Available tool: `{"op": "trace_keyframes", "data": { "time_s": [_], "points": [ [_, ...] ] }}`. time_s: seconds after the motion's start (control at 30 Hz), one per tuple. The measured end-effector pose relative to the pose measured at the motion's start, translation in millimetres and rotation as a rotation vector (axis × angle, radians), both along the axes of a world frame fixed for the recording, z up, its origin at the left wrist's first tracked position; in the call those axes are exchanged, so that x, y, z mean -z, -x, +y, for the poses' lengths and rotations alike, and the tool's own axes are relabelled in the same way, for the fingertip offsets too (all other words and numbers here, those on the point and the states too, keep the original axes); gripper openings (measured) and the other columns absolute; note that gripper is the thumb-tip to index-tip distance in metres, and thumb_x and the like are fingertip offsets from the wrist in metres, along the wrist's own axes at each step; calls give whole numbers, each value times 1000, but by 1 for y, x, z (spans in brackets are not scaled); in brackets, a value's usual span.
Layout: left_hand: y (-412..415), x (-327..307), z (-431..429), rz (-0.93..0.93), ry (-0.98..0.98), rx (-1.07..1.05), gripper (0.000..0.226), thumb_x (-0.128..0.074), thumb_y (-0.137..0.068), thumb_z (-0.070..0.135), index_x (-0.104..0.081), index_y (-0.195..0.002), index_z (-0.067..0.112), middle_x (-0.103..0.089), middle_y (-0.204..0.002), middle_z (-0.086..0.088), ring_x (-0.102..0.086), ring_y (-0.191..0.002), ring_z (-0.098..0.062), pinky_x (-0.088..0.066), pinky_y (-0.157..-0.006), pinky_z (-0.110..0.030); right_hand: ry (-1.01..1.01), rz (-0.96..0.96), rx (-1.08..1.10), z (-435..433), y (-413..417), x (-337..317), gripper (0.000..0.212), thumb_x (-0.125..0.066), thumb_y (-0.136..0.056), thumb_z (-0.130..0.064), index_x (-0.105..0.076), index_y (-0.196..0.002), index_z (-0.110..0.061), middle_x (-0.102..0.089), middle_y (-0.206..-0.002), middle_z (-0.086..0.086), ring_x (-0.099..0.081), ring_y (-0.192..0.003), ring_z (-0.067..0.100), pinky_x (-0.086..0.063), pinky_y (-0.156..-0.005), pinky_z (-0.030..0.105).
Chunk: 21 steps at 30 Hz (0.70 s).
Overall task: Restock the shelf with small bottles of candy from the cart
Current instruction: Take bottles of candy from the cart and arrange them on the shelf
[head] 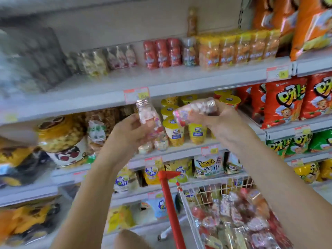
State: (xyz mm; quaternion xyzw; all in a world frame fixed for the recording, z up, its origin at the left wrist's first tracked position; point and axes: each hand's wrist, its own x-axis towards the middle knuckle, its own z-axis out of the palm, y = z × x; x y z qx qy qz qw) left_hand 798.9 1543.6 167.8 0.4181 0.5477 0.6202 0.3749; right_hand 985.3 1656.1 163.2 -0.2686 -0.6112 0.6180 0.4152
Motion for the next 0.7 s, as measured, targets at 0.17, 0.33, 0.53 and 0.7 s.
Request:
{"op": "trace_keyframes", "data": {
  "time_s": [0.17, 0.33, 0.53, 0.7],
  "points": [
    [66, -57, -3, 265, -115, -149, 13, -60, -88, 12, -64, -98, 20, -67, -91, -2, -67, -85, -12, -55, -76, -20, -290, -6, -18, 12, 60, -66, 31, -80, -69, -7, -58, -91, -9, -62, -87, 10, -58, -77, 14, -50, -65, 25],
    [126, -99, 31, 526, -118, -370, 12, -72, -82, 18, -65, -92, 18, -66, -86, -5, -65, -78, -14, -55, -71, -18, -613, -289, 177, 48, 132, -110, 42, -87, -63, -23, -61, -94, -9, -69, -92, 5, -63, -84, 22, -49, -71, 36],
    [183, -110, 96, 830, 196, -429, 27, -77, -77, 23, -61, -87, 3, -61, -79, -8, -59, -74, -24, -52, -72, -32, -804, -714, 201, 82, 217, -125, 36, -80, -72, -28, -60, -98, -14, -56, -92, 1, -52, -83, 18, -33, -66, 22],
    [207, -99, 136, 794, 234, -343, 36, -74, -79, 13, -43, -60, 12, -41, -58, -1, -37, -55, -14, -34, -57, -24, -788, -862, 129, 111, 263, -123, 12, -60, -88, -12, -63, -99, -10, -65, -100, 12, -57, -83, 23, -36, -59, 23]
  ]
}}
